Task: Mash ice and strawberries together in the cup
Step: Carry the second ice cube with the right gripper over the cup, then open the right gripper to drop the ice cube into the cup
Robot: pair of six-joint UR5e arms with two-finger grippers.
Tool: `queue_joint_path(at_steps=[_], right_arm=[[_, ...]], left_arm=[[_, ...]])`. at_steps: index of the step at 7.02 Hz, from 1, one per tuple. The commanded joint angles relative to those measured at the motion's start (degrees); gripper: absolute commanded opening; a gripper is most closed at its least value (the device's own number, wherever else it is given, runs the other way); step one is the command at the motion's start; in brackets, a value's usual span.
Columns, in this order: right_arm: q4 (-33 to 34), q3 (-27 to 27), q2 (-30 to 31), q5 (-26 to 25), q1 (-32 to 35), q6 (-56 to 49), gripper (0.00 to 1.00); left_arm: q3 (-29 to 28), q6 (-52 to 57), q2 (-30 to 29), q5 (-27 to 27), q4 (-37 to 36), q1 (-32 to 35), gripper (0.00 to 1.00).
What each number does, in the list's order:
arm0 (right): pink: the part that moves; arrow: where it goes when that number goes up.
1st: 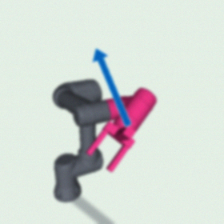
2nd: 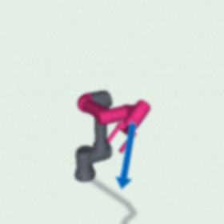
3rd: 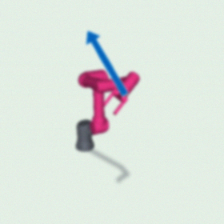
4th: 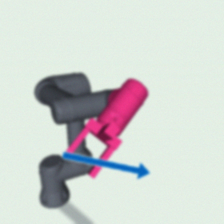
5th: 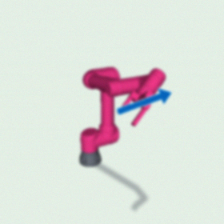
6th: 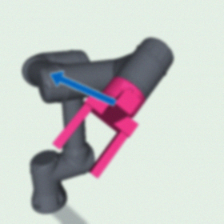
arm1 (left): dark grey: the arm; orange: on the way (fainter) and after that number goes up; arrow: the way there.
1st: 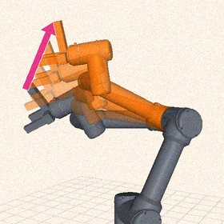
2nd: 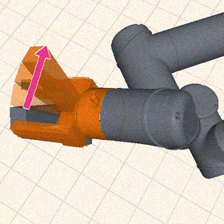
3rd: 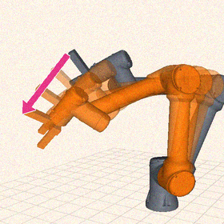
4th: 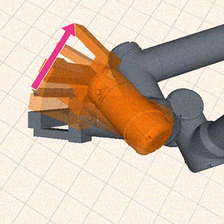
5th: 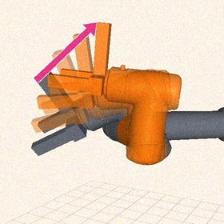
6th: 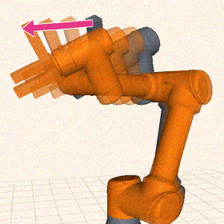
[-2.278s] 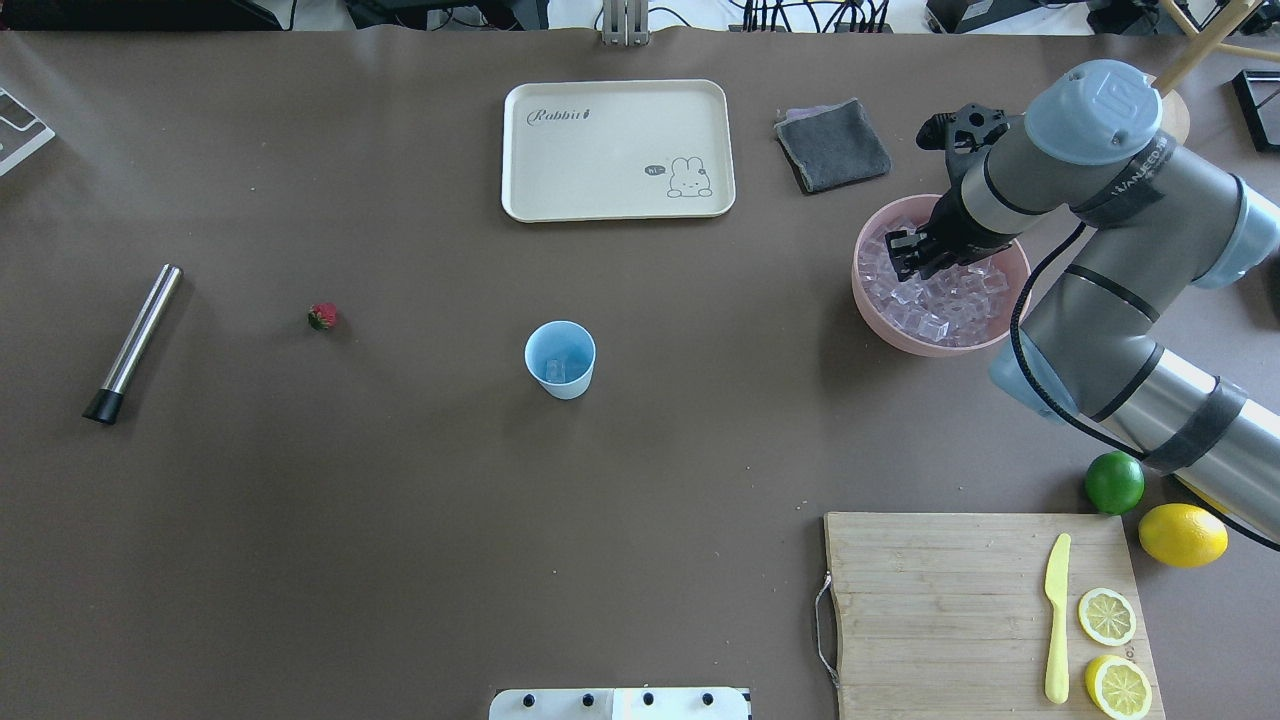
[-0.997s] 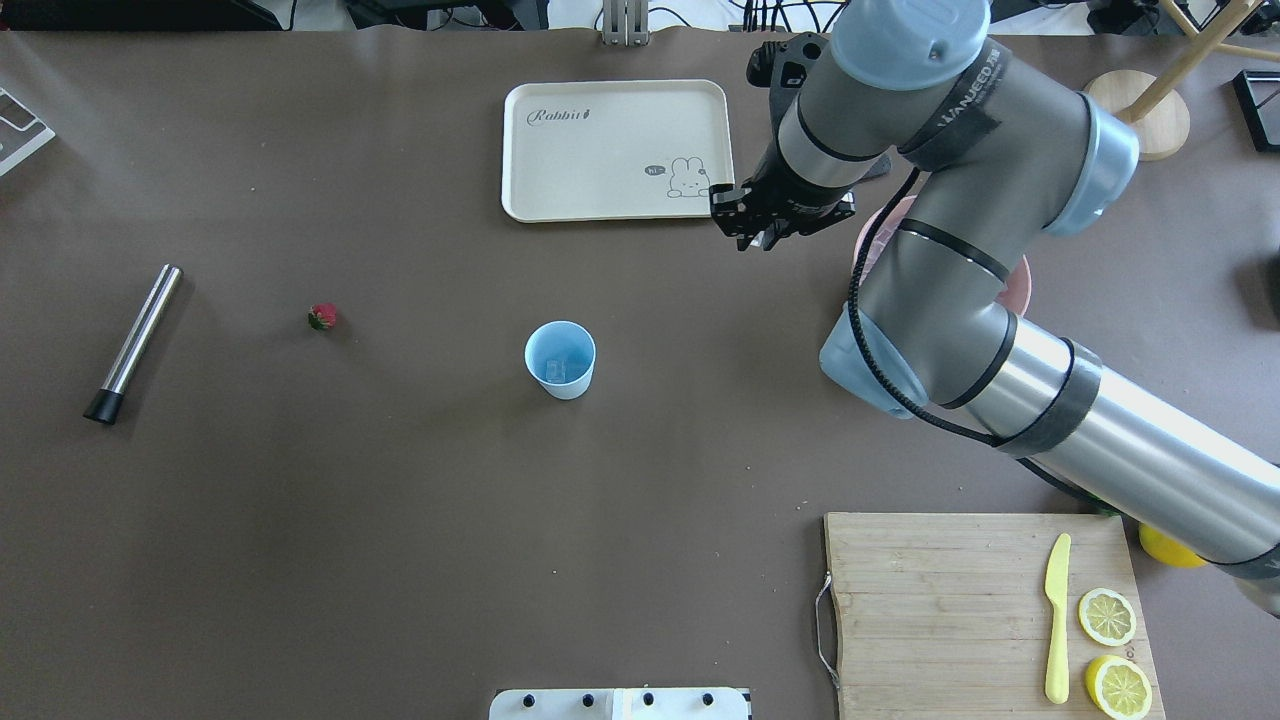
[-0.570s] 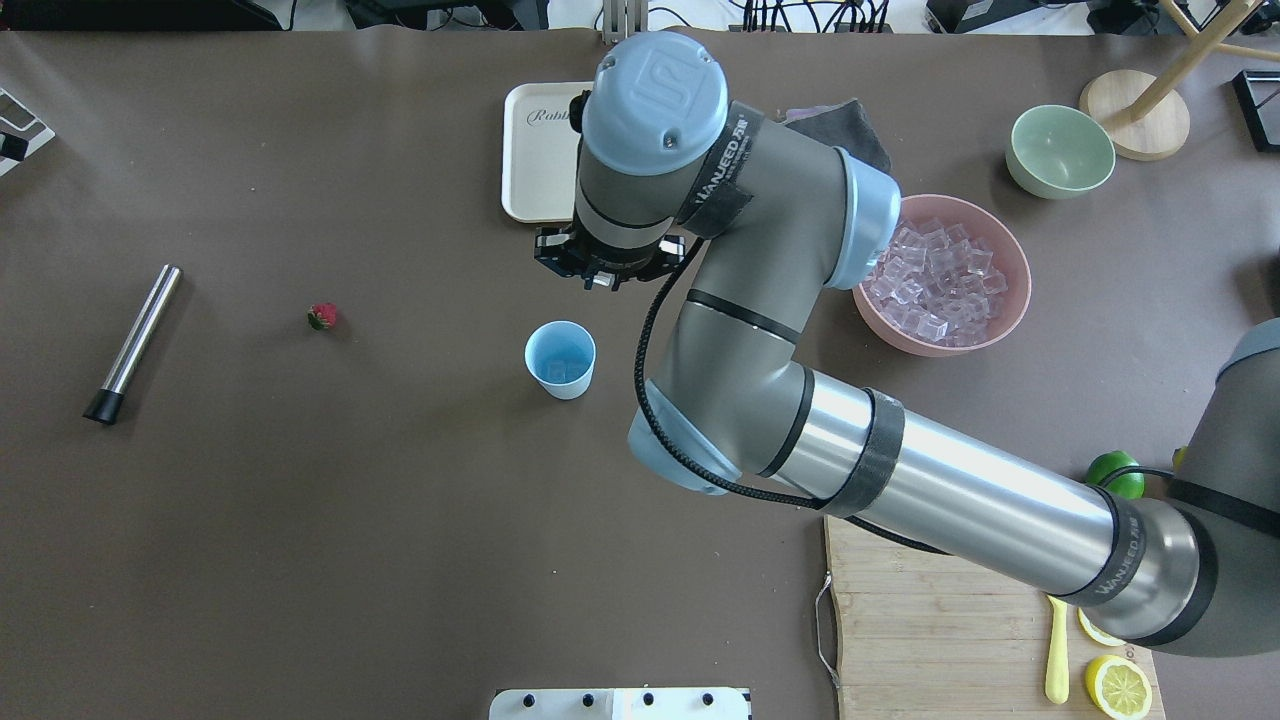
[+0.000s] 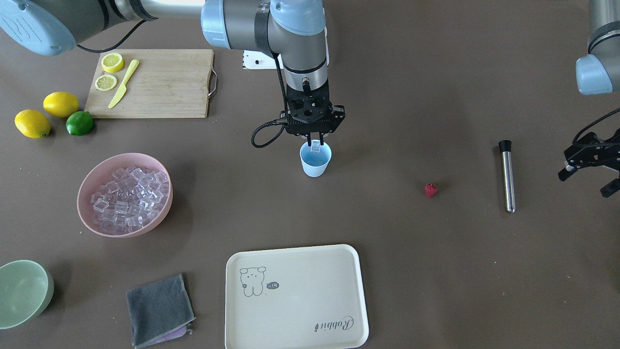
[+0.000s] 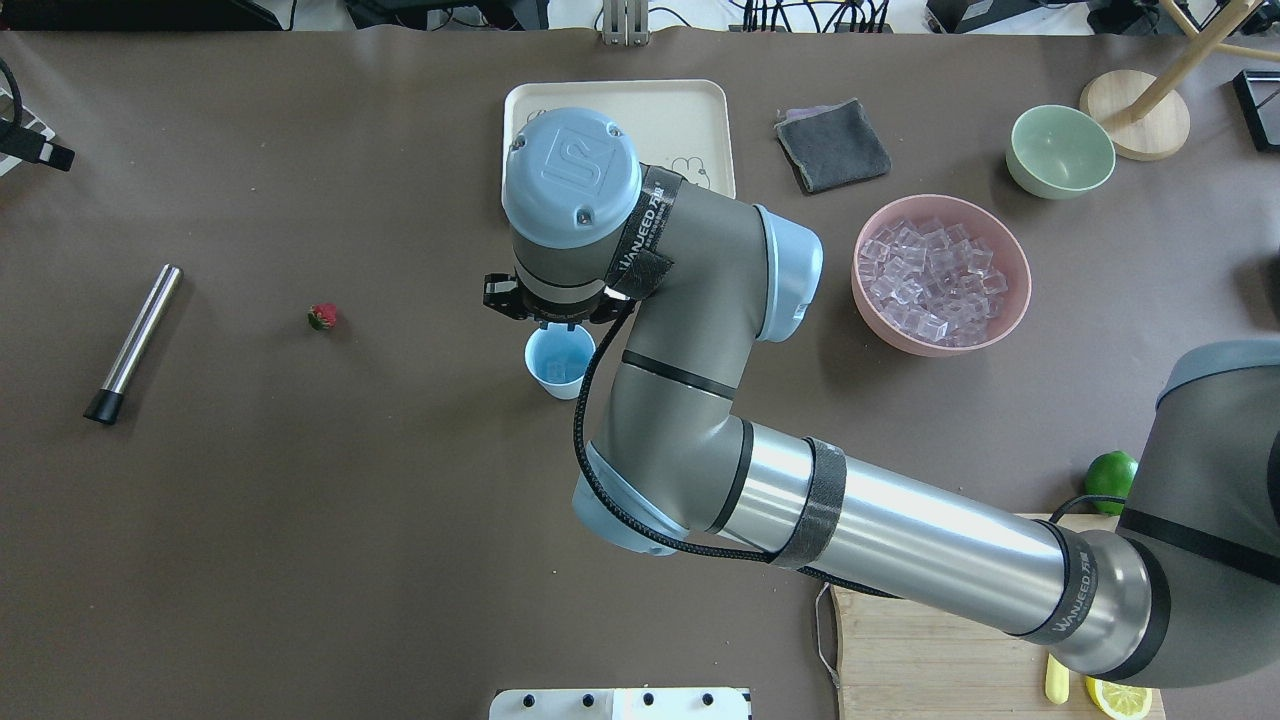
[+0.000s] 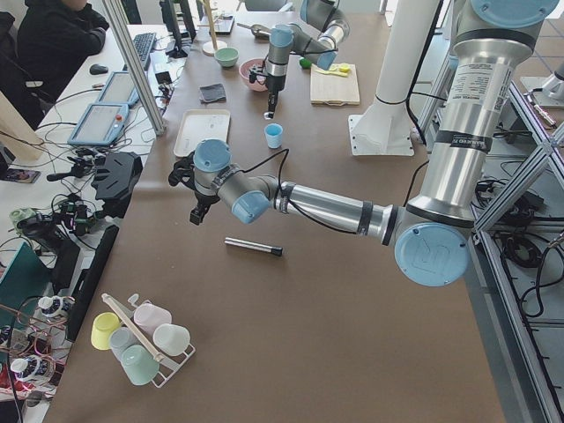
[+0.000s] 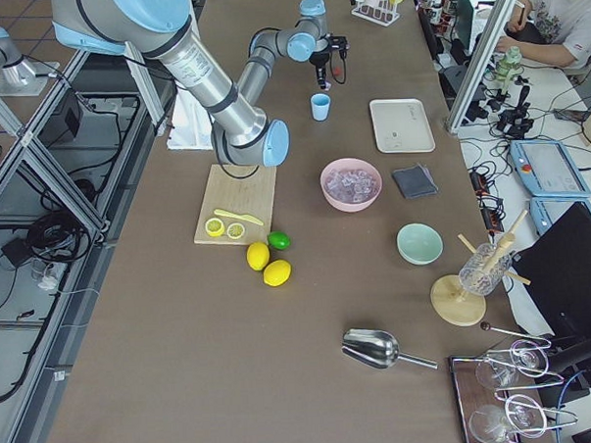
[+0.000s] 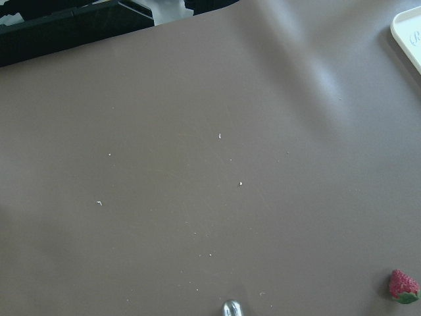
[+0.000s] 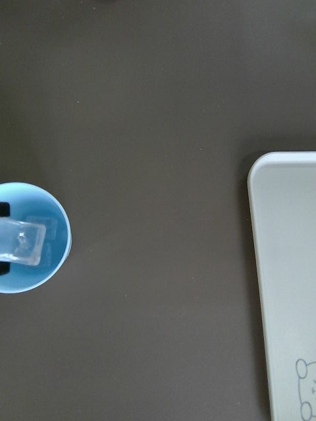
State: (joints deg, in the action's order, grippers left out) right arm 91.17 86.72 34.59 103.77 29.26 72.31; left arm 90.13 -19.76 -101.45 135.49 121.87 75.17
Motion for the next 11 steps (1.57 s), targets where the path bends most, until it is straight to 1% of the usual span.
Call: queue_joint_path(at_steps=[1, 2, 3, 4, 5, 6, 7, 8, 9, 10, 11], right_arm=[[0.0, -0.1, 0.2, -0.5, -0.3, 1.2, 0.0], [-0.6, -0.2, 0.6, -1.7, -0.8, 4.5, 0.0], [-0.9, -1.1, 0.4, -2.7, -1.6, 4.6, 0.0], [-1.5, -1.3, 0.6, -2.7, -1.7, 4.9, 0.06], [-2.4, -1.3, 0.7, -2.6, -1.6, 5.5, 0.26], [-2.4, -1.3, 0.9, -2.5, -1.6, 5.0, 0.4], [-2.5, -1.2, 1.0, -2.5, -1.6, 5.6, 0.72], [-2.5, -0.7, 1.0, -2.4, -1.6, 5.7, 0.93], [-2.6, 0.3, 1.0, -2.0, -1.2, 5.7, 0.98], [-1.6, 3.7, 3.4, 2.8, 2.2, 5.0, 0.98], [-1.7, 9.8, 11.3, 8.0, 6.0, 1.1, 0.98]], left_arm=[[0.2, -0.2, 0.0, 0.0, 0.0, -0.1, 0.97], [0.4, 0.3, -0.2, -0.1, 0.0, -0.2, 0.97], [0.6, 0.2, -0.2, -0.1, 0.1, -1.1, 0.97], [0.4, 0.7, -0.2, -0.1, 0.1, -1.1, 0.97], [0.4, 0.4, -0.2, -0.1, 0.1, -1.1, 0.97], [0.7, 0.5, -0.1, -0.1, 0.1, -1.1, 0.97], [0.8, 0.6, 0.1, -0.1, 0.2, -1.1, 0.97], [0.7, 0.4, 0.0, -0.1, 0.1, -1.2, 0.97], [0.9, -0.2, -0.2, -0.1, 0.1, -1.2, 0.97], [1.0, -1.8, -2.7, -0.9, -0.2, -2.5, 0.97], [0.4, -6.6, -6.8, -2.9, -0.9, -5.9, 0.97]])
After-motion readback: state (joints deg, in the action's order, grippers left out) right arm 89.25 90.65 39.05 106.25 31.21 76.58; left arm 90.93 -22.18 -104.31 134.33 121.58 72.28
